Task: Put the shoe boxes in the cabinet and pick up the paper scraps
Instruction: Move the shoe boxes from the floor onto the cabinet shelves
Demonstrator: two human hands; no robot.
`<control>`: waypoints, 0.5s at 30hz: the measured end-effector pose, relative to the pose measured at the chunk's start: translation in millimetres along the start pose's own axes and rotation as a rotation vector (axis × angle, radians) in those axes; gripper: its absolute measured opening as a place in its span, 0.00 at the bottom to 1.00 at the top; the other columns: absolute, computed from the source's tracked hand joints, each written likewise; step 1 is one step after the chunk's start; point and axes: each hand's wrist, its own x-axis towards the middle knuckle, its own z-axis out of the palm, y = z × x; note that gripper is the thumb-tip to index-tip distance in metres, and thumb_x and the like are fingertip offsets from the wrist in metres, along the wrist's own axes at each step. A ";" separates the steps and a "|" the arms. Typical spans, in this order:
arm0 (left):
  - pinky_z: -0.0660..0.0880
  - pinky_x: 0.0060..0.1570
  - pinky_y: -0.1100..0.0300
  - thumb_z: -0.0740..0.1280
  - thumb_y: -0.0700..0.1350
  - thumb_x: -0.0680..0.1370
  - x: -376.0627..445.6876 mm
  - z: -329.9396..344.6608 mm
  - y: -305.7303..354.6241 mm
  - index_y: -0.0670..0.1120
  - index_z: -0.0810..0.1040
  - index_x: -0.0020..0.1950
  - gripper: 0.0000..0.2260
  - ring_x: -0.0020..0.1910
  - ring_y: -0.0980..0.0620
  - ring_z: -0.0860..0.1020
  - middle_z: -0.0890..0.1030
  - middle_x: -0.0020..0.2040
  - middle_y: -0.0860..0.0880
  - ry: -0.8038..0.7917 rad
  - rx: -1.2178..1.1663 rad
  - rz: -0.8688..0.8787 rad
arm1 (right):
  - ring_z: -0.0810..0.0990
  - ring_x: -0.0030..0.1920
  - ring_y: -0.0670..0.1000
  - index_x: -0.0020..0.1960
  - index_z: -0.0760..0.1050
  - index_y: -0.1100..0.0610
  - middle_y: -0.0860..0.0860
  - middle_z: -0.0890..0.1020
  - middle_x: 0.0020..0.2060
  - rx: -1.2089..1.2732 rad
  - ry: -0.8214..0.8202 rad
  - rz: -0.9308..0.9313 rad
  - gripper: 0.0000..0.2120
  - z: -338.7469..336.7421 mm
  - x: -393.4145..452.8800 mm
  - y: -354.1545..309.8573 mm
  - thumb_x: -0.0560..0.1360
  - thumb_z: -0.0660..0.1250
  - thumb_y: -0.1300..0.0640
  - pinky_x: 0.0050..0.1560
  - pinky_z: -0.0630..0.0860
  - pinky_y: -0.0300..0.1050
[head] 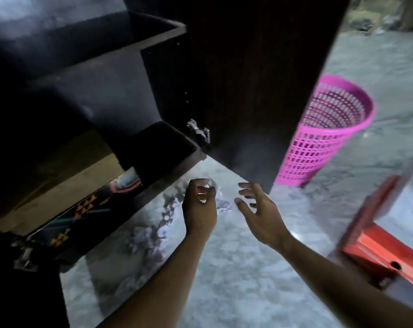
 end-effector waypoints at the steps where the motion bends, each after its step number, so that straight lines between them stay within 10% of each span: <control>1: 0.71 0.41 0.75 0.69 0.38 0.79 -11.9 12.9 4.9 0.51 0.78 0.52 0.08 0.43 0.64 0.79 0.81 0.46 0.59 -0.074 0.006 0.002 | 0.80 0.61 0.47 0.68 0.71 0.47 0.46 0.82 0.60 -0.017 0.034 0.043 0.17 -17.8 -16.6 10.0 0.81 0.67 0.49 0.60 0.77 0.46; 9: 0.78 0.48 0.57 0.71 0.42 0.78 -130.3 111.2 14.3 0.50 0.81 0.53 0.05 0.45 0.49 0.84 0.84 0.44 0.51 -0.594 0.113 -0.039 | 0.79 0.56 0.33 0.67 0.74 0.52 0.45 0.83 0.56 -0.081 0.411 0.310 0.19 -134.8 -174.3 90.3 0.78 0.66 0.46 0.59 0.75 0.38; 15: 0.69 0.37 0.77 0.72 0.44 0.79 -222.5 170.3 18.8 0.46 0.80 0.59 0.10 0.41 0.61 0.78 0.83 0.51 0.50 -0.935 0.230 0.001 | 0.80 0.62 0.53 0.67 0.75 0.54 0.50 0.82 0.60 -0.176 0.708 0.517 0.19 -189.3 -292.1 129.1 0.78 0.67 0.49 0.63 0.75 0.50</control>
